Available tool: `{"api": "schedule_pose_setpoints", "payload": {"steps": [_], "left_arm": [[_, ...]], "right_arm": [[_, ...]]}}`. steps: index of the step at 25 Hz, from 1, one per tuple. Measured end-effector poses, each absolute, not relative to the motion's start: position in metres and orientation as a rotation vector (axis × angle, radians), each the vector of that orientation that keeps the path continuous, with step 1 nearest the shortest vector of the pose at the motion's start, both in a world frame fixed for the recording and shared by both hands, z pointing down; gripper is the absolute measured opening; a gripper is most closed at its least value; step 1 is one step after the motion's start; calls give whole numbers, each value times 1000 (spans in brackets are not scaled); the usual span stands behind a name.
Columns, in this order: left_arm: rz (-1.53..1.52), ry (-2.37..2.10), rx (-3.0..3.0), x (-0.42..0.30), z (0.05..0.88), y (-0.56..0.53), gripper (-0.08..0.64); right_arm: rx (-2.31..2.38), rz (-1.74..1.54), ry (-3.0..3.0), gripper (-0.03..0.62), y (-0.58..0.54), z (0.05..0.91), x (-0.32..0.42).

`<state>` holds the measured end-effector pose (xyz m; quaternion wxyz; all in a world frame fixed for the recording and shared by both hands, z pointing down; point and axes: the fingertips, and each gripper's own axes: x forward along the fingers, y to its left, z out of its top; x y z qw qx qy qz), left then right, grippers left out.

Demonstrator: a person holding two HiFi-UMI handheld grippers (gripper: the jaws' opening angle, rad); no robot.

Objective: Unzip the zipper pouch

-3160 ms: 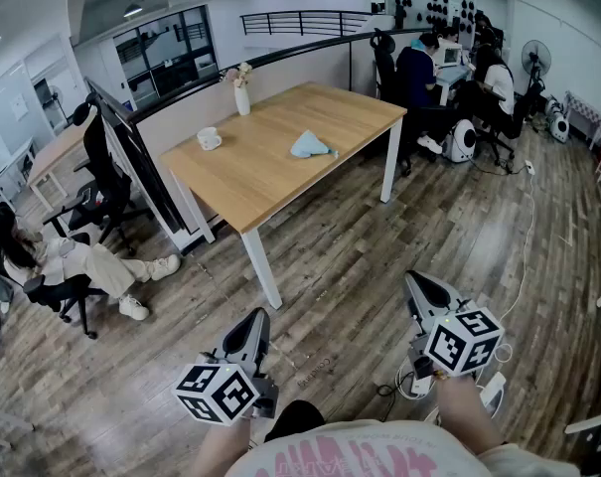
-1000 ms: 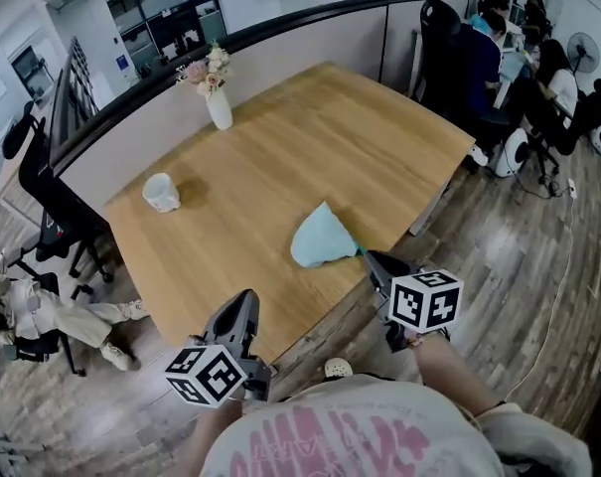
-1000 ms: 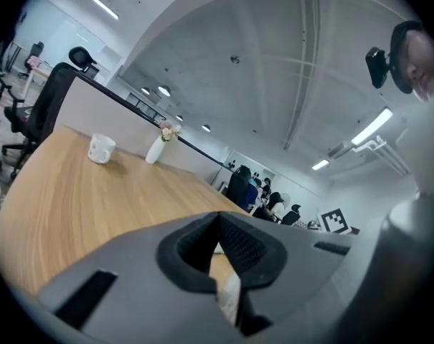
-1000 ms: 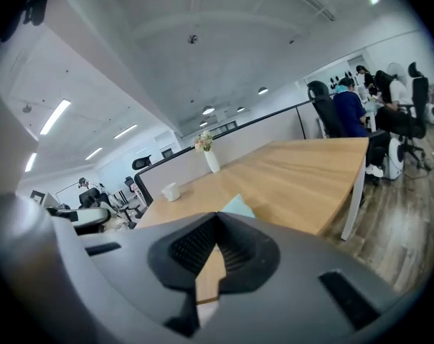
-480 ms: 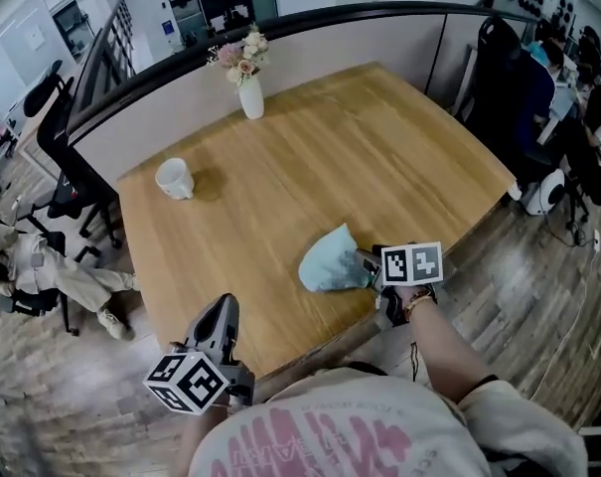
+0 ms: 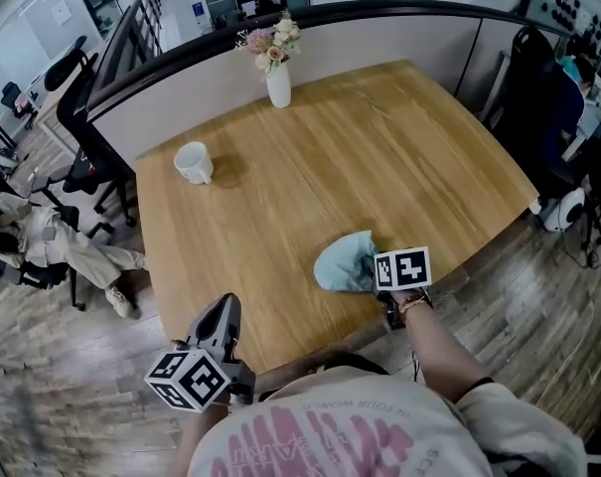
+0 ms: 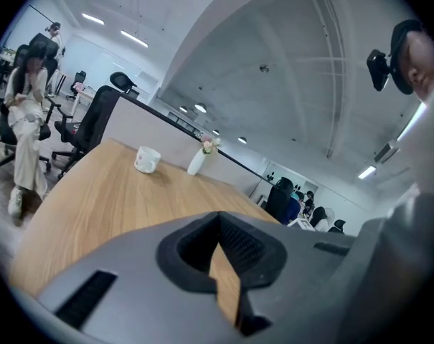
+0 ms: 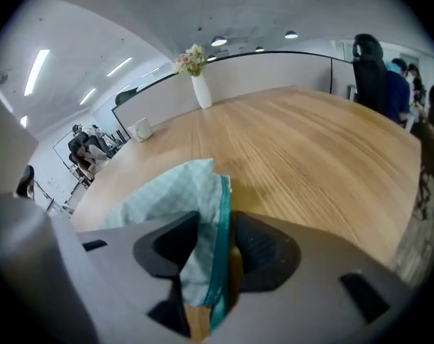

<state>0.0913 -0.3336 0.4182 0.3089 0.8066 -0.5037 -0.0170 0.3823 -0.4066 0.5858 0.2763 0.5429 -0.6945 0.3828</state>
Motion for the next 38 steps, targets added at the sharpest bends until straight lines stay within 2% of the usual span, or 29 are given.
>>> {"api": "schedule_pose_setpoints", "payload": {"steps": [7, 18, 27, 29, 32, 37, 38], "left_arm": [[-6, -1345, 2141, 93, 423, -336, 0], [-15, -1308, 2183, 99, 415, -341, 0], [-119, -1119, 2330, 115, 380, -336, 2], [-155, -1034, 2381, 125, 369, -331, 41], [-149, -890, 2476, 142, 357, -329, 182], [-19, -820, 2684, 153, 332, -328, 357], [-9, -816, 2710, 150, 325, -327, 374]], "right_arm": [[1391, 809, -1878, 52, -399, 579, 384], [1433, 545, -2092, 21, -408, 490, 374], [1226, 238, -2401, 17, -399, 388, 320], [1152, 177, -2486, 17, -390, 366, 305], [1020, 112, -2593, 17, -378, 343, 279], [731, 41, -2751, 17, -342, 312, 226], [663, 29, -2785, 17, -334, 304, 213]]}}
